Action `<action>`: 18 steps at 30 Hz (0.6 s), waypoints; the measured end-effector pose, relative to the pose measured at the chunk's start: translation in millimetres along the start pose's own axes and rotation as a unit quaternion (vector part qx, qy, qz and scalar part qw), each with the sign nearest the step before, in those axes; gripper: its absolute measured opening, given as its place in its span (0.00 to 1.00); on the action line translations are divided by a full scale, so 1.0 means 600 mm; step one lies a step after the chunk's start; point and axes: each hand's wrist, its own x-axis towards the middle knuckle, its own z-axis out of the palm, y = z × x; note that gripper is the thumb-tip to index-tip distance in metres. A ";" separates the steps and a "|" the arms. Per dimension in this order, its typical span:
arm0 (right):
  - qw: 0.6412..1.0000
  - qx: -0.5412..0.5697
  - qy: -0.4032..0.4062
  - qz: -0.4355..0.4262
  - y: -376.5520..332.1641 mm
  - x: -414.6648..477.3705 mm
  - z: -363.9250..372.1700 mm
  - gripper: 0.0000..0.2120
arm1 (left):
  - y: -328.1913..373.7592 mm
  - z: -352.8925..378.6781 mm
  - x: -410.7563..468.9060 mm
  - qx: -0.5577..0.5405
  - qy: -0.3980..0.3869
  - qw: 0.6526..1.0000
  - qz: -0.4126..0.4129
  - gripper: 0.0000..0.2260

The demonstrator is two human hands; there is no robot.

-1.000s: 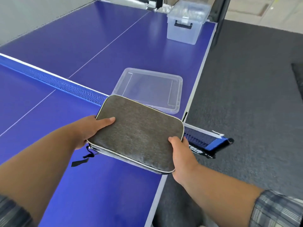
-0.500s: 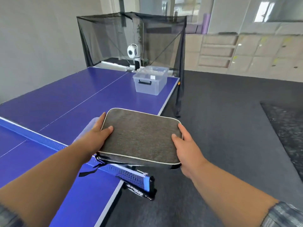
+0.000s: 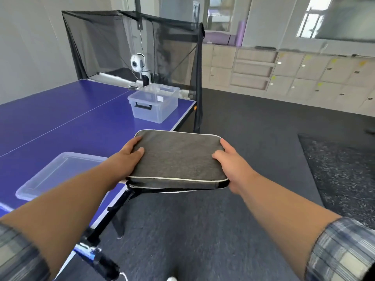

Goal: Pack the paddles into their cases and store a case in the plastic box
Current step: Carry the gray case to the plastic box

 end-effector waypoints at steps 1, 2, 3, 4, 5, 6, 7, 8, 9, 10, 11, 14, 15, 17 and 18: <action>1.000 -0.002 0.000 -0.003 -0.006 0.024 -0.012 0.36 | 0.009 0.015 0.021 0.004 0.001 1.000 0.002 0.19; 1.000 -0.003 0.001 -0.005 -0.010 0.051 -0.022 0.35 | 0.017 0.029 0.045 0.006 0.003 1.000 0.004 0.20; 1.000 -0.001 0.002 -0.006 -0.016 0.080 -0.033 0.35 | 0.025 0.042 0.071 0.006 0.003 1.000 0.005 0.20; 1.000 0.002 0.003 -0.006 -0.023 0.111 -0.042 0.34 | 0.032 0.054 0.100 0.002 0.001 1.000 0.006 0.21; 1.000 0.006 0.001 -0.004 -0.030 0.146 -0.051 0.33 | 0.040 0.065 0.132 -0.002 -0.003 1.000 0.004 0.21; 1.000 0.007 -0.002 -0.003 -0.040 0.182 -0.058 0.33 | 0.047 0.075 0.166 -0.005 -0.006 1.000 0.003 0.21; 1.000 0.006 -0.003 -0.003 -0.052 0.219 -0.063 0.32 | 0.056 0.083 0.204 -0.008 -0.006 1.000 0.002 0.21; 1.000 0.002 -0.002 -0.004 -0.068 0.258 -0.067 0.32 | 0.068 0.090 0.245 -0.012 -0.006 1.000 0.000 0.21; 1.000 0.000 0.000 -0.005 -0.085 0.299 -0.070 0.31 | 0.081 0.096 0.288 -0.013 -0.007 1.000 -0.002 0.22; 1.000 0.000 0.003 -0.007 -0.103 0.340 -0.072 0.31 | 0.096 0.100 0.332 -0.012 -0.007 1.000 -0.001 0.22; 1.000 -0.001 0.003 -0.004 -0.120 0.378 -0.074 0.32 | 0.111 0.103 0.373 -0.008 -0.007 1.000 -0.001 0.22; 1.000 0.013 -0.008 0.004 -0.159 0.481 -0.080 0.37 | 0.158 0.108 0.485 -0.001 -0.002 1.000 -0.001 0.21; 1.000 0.018 -0.011 0.006 -0.168 0.515 -0.082 0.38 | 0.170 0.109 0.519 0.004 0.000 1.000 -0.002 0.21; 1.000 0.024 -0.013 0.003 -0.182 0.579 -0.079 0.37 | 0.193 0.108 0.578 0.011 0.005 1.000 -0.010 0.21; 0.999 0.030 -0.013 0.000 -0.187 0.613 -0.077 0.36 | 0.203 0.110 0.608 0.013 0.007 1.000 -0.011 0.21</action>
